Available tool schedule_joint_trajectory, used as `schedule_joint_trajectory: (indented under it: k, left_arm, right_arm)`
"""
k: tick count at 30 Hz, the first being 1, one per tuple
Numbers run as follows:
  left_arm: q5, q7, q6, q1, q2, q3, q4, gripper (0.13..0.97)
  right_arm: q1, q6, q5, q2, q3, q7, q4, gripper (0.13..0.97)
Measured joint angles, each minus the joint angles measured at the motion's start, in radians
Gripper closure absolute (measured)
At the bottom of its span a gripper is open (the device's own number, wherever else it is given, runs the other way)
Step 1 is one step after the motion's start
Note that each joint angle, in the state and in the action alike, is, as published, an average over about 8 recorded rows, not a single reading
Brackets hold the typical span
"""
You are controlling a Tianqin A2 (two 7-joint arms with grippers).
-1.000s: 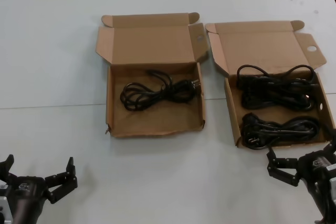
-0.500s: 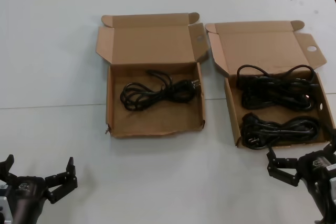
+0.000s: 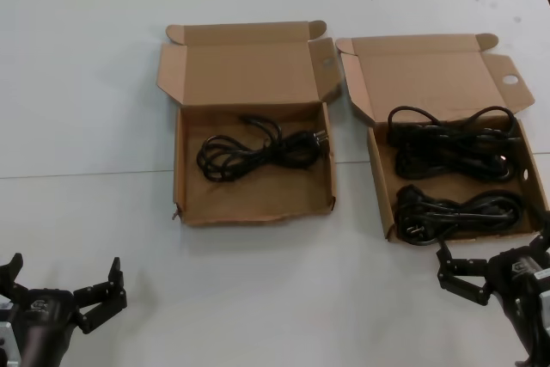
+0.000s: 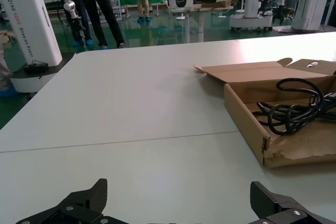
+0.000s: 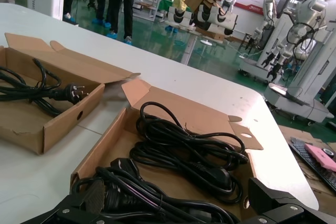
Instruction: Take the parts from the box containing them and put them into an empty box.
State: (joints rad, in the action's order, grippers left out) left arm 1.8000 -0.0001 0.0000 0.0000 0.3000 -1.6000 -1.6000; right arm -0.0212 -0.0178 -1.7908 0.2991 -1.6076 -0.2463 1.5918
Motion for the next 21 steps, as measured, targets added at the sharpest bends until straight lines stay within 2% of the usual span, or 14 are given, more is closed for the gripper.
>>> schedule_joint_trajectory:
  k: [21]
  left_arm:
    - [0.000, 0.000, 0.000, 0.000, 0.000, 0.000, 0.000, 0.132]
  right_arm:
    - [0.000, 0.000, 0.000, 0.000, 0.000, 0.000, 0.000, 0.129]
